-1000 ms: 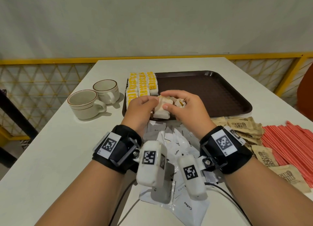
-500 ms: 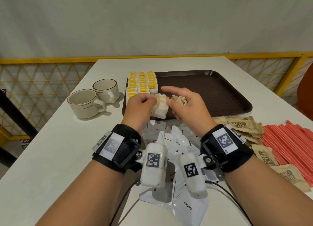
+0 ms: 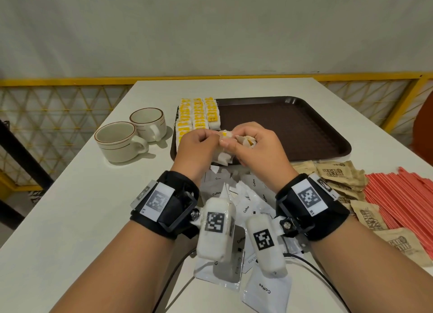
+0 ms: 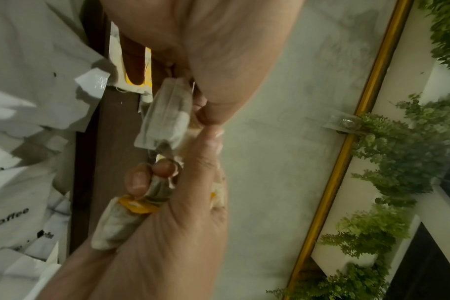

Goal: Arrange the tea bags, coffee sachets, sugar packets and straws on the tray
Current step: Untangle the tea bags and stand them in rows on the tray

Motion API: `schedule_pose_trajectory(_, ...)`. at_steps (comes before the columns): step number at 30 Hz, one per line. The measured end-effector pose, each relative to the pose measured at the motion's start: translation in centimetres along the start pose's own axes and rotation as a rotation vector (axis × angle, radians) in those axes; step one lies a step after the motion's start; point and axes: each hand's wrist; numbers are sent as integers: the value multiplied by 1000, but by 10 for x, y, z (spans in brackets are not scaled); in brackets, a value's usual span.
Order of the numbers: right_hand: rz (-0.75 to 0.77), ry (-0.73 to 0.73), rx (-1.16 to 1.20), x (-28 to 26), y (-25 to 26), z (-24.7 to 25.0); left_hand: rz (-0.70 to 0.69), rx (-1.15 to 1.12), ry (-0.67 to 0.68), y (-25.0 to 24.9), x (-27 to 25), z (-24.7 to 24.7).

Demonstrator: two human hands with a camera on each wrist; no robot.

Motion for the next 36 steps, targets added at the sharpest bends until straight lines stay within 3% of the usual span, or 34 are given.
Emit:
schedule_pose_trajectory(6, -103, -169, 82, 4, -1, 11, -94, 56, -130, 1, 6, 7)
schedule_pose_trajectory(13, -318, 45, 337, -1, 12, 12, -158, 116, -137, 2, 6, 6)
schedule_pose_trajectory(17, -354, 65, 361, -2, 11, 11, -165, 151, -106, 2, 4, 5)
schedule_pose_trajectory(22, -372, 164, 62, -1, 8, 16, -175, 97, -163, 2, 9, 12)
schedule_pose_trajectory(26, -400, 424, -105, 0, 17, 23, -153, 42, -184, 4, 14, 19)
schedule_pose_trajectory(33, -176, 772, -657, 10, 40, 18, -134, 14, -172, 4, 15, 19)
schedule_pose_trajectory(36, -144, 794, -742, 6, 33, 11, -134, 21, -178, 5, 16, 20)
Point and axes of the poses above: each hand's wrist, its own x-axis towards the middle knuckle, its own z-axis out of the back of the hand, y = z × x, and after that the axes turned 2 degrees about x, right-handed
